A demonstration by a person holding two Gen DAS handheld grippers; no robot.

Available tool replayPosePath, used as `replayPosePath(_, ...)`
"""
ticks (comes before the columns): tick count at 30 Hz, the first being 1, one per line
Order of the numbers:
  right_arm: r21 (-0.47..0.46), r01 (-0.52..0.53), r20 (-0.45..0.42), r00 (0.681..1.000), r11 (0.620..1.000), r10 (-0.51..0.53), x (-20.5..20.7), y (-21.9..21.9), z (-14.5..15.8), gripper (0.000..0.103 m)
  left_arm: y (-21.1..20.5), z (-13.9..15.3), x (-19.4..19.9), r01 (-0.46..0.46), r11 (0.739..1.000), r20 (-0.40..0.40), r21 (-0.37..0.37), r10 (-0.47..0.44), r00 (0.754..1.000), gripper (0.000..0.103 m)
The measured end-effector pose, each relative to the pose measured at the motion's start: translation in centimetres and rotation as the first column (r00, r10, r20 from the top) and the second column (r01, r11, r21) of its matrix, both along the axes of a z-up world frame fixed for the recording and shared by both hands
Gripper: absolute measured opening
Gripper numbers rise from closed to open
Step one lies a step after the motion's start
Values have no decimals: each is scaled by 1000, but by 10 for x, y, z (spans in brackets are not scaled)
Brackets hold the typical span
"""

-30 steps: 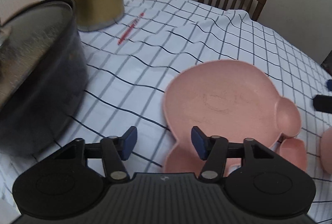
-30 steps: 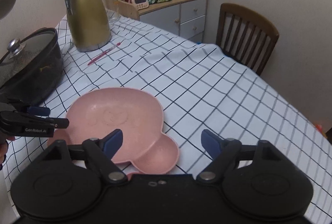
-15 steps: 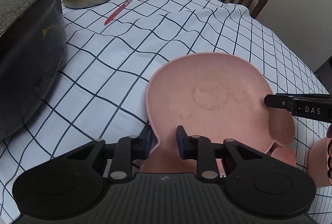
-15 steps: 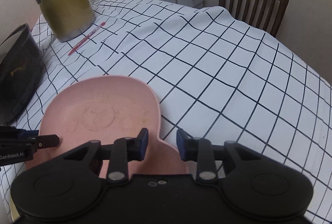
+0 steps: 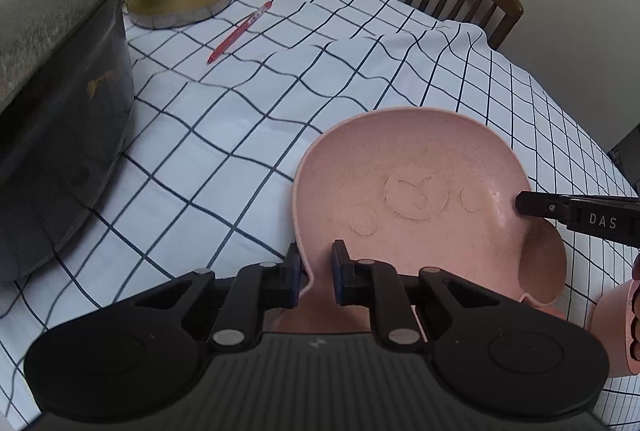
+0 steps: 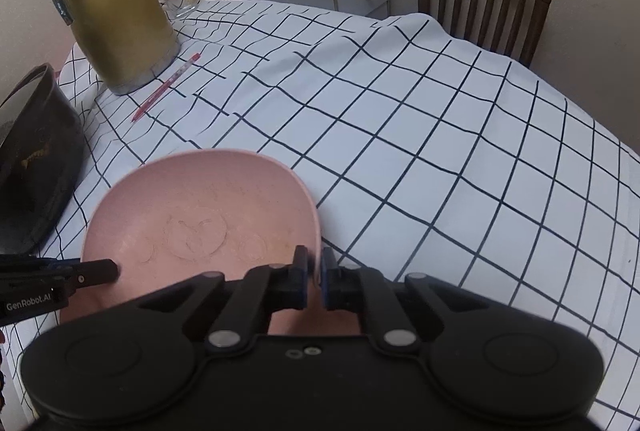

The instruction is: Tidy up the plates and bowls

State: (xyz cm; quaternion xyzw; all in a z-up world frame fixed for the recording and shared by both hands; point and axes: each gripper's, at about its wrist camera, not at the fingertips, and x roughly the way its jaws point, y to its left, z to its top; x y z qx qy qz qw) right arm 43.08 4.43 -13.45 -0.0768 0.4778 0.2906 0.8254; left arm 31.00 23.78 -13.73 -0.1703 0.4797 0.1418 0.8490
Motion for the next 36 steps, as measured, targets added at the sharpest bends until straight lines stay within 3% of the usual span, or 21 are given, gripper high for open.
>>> replayPosePath(16,38,94,100,990,995,-97,-42,-35,71,5,-31,67,-20,80,997,92,21,-82,992,14)
replayPosePath(26,3,183,110,977,983,-182,-117,-82,97,5,-77,89,-74,205,978,98,26,-206,974,14)
replayPosePath(36,-26,277,64,959,960,-275,-207,-129,91,5,-122,82,-141,323,946,60,-6,-322,945,14)
